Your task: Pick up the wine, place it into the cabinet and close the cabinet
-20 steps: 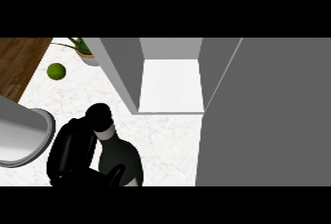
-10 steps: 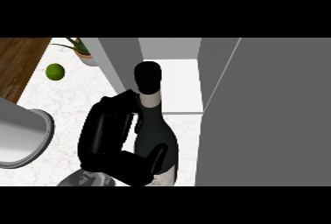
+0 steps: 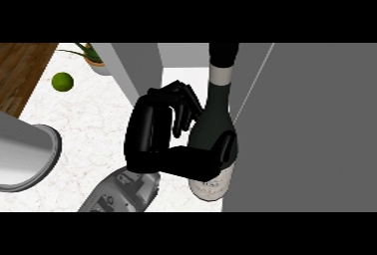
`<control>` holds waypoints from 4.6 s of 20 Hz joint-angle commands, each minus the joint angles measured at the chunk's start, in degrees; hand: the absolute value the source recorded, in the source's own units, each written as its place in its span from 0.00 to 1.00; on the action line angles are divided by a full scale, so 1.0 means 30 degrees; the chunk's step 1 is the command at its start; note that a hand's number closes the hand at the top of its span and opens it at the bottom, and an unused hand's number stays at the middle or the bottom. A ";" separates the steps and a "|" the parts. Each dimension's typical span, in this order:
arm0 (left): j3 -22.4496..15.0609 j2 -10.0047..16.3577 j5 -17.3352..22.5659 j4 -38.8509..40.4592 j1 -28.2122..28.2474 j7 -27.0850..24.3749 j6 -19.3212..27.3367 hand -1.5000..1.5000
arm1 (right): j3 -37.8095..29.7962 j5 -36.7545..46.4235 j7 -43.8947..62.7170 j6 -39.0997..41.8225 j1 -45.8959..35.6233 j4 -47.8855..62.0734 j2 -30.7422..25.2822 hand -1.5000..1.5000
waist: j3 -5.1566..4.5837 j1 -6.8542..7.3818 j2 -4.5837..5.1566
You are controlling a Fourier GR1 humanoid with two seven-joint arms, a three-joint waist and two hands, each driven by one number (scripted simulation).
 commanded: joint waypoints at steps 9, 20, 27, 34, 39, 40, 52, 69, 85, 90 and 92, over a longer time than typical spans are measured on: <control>0.0226 -0.0010 0.1105 0.3629 -0.1595 -0.2274 0.1238 1.00 | -0.0998 -0.2644 0.1237 0.0241 0.1051 -0.3014 -0.0489 0.00 | 0.0002 -0.0050 0.0000; -0.1225 -0.0010 0.5159 0.6552 -0.1702 -0.6659 0.3005 1.00 | 0.1183 -0.0150 0.1088 -0.0844 -0.0271 -0.2120 0.0582 0.00 | -0.0014 -0.0075 0.0033; -0.1649 -0.0009 0.4145 0.8895 -0.1737 -0.7490 0.2791 1.00 | -0.0863 -0.1467 -0.0194 0.0227 0.0487 -0.1290 -0.0260 0.00 | 0.0004 -0.0051 0.0030; -0.1175 -0.0010 0.3969 0.9987 -0.1569 -0.9033 0.3037 1.00 | -0.1230 -0.2610 0.1211 -0.0094 -0.0374 -0.1858 -0.0608 0.00 | -0.0002 0.0017 0.0012; 0.1679 0.0045 0.4726 1.1709 -0.0856 -1.1316 0.0236 1.00 | -0.0815 -0.2030 0.1638 -0.0497 -0.0198 -0.2806 -0.0347 0.00 | -0.0009 -0.0024 0.0029; 0.1166 -0.0004 0.4969 1.2476 -0.1963 -1.1169 0.0838 1.00 | -0.1653 -0.2447 0.1110 -0.0265 -0.0680 -0.1657 -0.0643 0.00 | -0.0004 -0.0038 0.0046; 0.3278 -0.0009 0.5846 1.5545 -0.4731 -1.0397 -0.0779 1.00 | -0.1199 -0.2384 0.0701 0.0074 -0.0565 -0.1121 -0.0331 0.00 | -0.0003 -0.0107 0.0064; 0.5684 -0.0008 0.5672 2.2245 -0.9116 -1.3209 -0.0718 1.00 | -0.0010 -0.1639 0.0328 0.0374 0.0568 -0.1568 0.0296 0.00 | -0.0004 -0.0490 0.0138; 0.9305 0.0732 0.7373 2.7368 -1.2099 -1.5007 -0.2698 1.00 | -0.0470 -0.2140 -0.0791 0.1061 0.0624 -0.0839 0.0070 0.00 | 0.0001 -0.0879 0.0328; 0.9873 -0.0012 0.8585 2.7877 -1.1379 -1.6350 -0.3082 1.00 | 0.0381 -0.1553 -0.0046 0.0683 0.0334 -0.0937 0.0354 0.00 | -0.0017 -0.1027 0.0329; 1.0115 -0.0011 0.8117 2.8252 -1.2411 -1.5792 -0.3016 1.00 | -0.0005 -0.1504 -0.0431 0.0603 -0.0345 -0.0159 0.0246 0.00 | -0.0010 -0.0688 0.0310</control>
